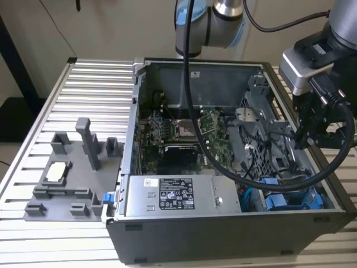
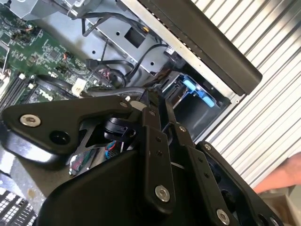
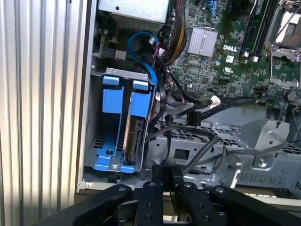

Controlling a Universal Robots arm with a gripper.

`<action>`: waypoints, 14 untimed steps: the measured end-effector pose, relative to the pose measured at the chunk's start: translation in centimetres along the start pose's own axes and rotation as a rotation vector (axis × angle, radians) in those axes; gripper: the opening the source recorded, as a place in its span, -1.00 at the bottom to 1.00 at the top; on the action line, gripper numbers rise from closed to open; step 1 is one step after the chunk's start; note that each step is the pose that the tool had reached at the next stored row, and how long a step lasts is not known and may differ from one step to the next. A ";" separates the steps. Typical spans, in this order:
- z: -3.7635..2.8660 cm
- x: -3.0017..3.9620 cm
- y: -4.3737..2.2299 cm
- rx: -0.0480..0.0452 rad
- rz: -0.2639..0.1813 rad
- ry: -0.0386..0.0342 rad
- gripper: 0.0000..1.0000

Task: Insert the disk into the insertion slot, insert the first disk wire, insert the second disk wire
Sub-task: 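Insert the first disk wire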

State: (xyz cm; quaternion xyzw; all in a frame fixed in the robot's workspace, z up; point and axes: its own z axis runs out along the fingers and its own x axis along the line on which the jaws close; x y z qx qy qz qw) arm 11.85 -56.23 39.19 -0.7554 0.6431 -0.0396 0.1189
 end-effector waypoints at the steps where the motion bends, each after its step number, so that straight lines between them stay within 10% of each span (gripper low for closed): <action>1: 0.00 0.00 0.00 0.0000 0.000 0.0000 -0.62; 4: 0.02 0.02 -0.11 -0.0023 -0.001 0.0075 -0.62; 14: 0.52 0.38 -2.05 -0.0504 -0.011 0.0710 -0.62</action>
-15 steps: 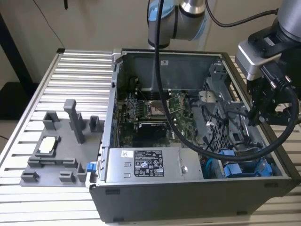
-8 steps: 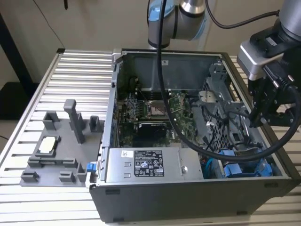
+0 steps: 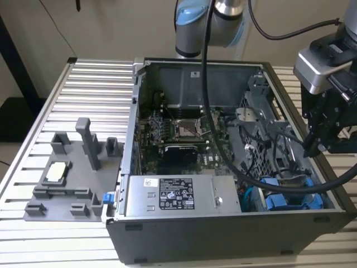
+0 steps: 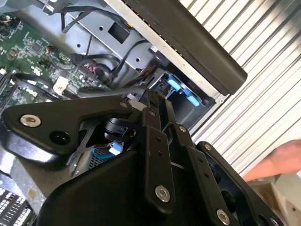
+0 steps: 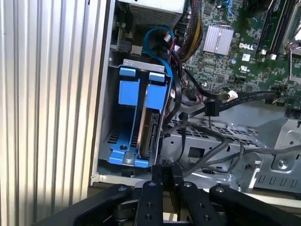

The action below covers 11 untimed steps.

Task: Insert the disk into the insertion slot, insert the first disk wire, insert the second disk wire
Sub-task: 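Insert the first disk wire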

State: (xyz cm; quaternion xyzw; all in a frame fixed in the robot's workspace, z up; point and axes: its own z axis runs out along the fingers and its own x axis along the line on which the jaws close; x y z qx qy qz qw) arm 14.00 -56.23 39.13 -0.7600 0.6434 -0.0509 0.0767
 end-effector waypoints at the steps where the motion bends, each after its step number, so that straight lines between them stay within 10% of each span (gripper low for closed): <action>1: 0.05 0.03 -0.19 -0.0058 -0.001 0.0073 -0.62; 3: 0.11 0.08 -0.43 -0.0159 -0.002 0.0177 -0.62; 11: 0.59 0.09 -0.35 -0.0501 0.038 0.0199 -0.62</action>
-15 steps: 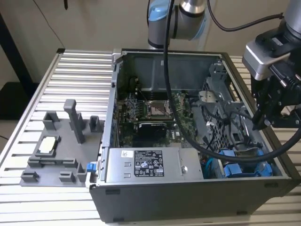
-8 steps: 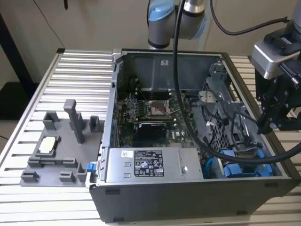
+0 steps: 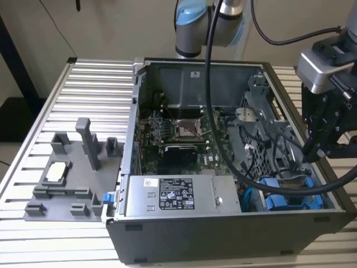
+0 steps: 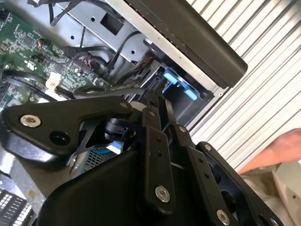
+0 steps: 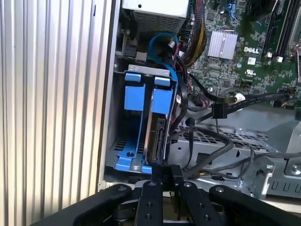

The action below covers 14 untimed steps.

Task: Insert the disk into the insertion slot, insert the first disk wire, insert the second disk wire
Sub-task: 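Insert the first disk wire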

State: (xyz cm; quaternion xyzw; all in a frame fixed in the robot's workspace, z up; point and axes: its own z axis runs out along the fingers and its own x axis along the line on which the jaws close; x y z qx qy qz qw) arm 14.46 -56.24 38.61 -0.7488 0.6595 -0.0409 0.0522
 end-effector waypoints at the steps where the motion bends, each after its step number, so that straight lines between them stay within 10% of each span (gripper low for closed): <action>1: 0.06 0.01 0.01 -0.0049 0.005 0.0002 -0.62; 14: 1.13 0.15 0.14 -0.0405 0.059 0.0026 -0.62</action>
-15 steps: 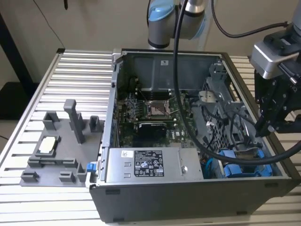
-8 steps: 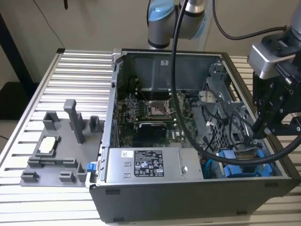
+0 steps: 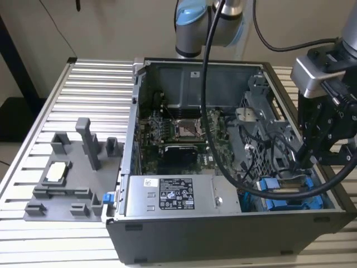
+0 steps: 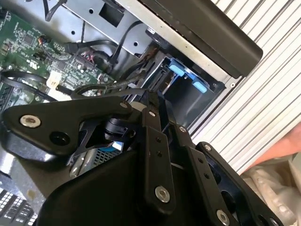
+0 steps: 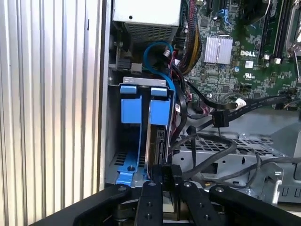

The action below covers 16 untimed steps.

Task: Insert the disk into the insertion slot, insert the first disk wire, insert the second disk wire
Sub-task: 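Insert the first disk wire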

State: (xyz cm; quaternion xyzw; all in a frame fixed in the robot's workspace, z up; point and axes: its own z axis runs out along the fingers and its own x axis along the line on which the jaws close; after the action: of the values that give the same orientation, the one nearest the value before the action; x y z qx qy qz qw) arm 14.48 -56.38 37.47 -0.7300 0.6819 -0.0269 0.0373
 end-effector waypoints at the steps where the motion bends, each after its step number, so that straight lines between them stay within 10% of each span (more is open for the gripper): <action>1: 0.08 0.05 -0.01 -0.0021 0.001 0.0002 -0.62; 16: 1.49 0.67 -0.84 -0.0306 0.007 -0.0017 -0.62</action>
State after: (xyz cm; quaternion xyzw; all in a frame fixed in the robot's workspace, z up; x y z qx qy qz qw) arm 15.50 -56.96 36.05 -0.7282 0.6847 -0.0157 0.0268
